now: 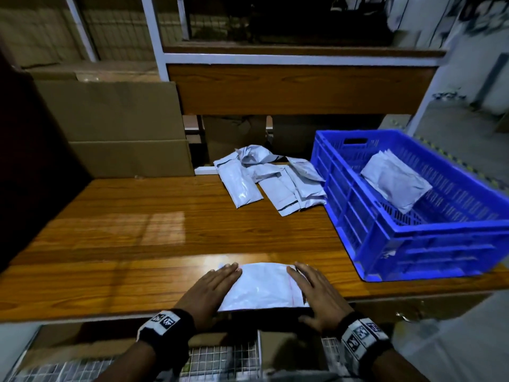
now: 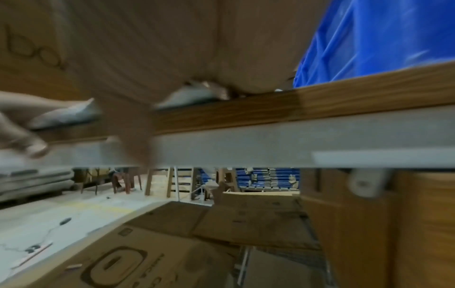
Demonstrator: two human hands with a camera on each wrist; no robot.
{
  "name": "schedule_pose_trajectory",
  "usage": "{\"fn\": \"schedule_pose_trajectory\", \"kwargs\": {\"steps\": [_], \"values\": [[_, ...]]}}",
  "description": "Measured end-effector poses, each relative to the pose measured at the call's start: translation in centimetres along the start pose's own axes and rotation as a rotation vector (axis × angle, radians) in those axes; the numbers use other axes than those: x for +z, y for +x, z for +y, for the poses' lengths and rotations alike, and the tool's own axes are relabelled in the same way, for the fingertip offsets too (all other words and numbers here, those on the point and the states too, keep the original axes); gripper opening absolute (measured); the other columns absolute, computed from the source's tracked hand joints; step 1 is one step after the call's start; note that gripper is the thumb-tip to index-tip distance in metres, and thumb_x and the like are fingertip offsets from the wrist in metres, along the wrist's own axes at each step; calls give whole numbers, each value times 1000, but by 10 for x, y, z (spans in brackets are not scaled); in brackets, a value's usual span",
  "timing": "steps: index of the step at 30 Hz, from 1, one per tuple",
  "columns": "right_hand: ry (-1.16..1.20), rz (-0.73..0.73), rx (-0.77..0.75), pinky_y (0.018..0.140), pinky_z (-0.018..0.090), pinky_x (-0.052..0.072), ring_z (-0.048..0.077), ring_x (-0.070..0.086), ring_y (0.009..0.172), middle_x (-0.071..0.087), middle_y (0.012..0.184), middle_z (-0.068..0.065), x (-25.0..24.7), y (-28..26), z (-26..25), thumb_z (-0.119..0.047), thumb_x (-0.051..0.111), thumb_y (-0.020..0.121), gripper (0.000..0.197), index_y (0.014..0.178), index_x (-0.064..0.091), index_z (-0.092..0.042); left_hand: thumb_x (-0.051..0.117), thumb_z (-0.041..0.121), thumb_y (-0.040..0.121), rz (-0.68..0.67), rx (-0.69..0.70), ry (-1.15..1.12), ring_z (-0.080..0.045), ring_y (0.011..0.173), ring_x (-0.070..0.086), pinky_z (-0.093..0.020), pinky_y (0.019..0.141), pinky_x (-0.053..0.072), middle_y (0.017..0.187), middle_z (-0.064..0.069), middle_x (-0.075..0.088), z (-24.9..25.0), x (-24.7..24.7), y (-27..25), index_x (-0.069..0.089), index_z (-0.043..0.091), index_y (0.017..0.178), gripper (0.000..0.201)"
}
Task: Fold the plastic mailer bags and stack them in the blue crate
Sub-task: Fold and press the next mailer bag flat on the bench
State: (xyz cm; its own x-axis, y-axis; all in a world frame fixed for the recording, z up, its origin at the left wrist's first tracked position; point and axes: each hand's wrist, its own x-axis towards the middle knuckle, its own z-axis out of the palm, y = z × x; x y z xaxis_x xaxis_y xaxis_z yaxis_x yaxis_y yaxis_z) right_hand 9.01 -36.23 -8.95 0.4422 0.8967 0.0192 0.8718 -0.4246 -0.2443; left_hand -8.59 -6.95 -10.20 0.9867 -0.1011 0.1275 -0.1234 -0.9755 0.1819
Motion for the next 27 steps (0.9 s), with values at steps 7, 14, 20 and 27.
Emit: {"fn": "schedule_pose_trajectory", "kwargs": {"steps": [7, 14, 20, 27], "values": [[477, 210, 62, 83, 33, 53, 1, 65, 99, 71, 103, -16, -43, 2, 4, -32, 68, 85, 25, 106, 61, -44, 57, 47, 90, 286, -276, -652, 3, 88, 66, -16, 73, 49, 97, 24, 70, 21, -46, -11, 65, 36, 106, 21], [347, -14, 505, 51, 20, 35, 12, 56, 70, 52, 72, -8, -50, 34, 4, -52, 68, 84, 53, 121, 48, -21, 67, 46, 85, 231, -789, -535, -11, 54, 51, -26, 52, 37, 56, 5, 57, 19, -31, 26, 57, 20, 115, 41], [-176, 198, 524, 71, 35, 42, 26, 56, 101, 58, 112, 4, -55, 31, -32, -53, 47, 93, 44, 119, 44, -18, 58, 51, 84, 214, -626, -41, -28, 111, 49, -37, 85, 46, 120, -5, 50, 27, -47, 32, 42, 20, 135, 62], [-215, 79, 157, 115, 48, 22, 23, 34, 141, 40, 152, 1, -2, 75, -80, -51, 18, 95, 62, 145, 41, -21, 23, 44, 93, 24, -232, 61, -28, 137, 35, -38, 111, 27, 146, -9, 44, 45, -21, 62, 46, 14, 138, 59]]}}
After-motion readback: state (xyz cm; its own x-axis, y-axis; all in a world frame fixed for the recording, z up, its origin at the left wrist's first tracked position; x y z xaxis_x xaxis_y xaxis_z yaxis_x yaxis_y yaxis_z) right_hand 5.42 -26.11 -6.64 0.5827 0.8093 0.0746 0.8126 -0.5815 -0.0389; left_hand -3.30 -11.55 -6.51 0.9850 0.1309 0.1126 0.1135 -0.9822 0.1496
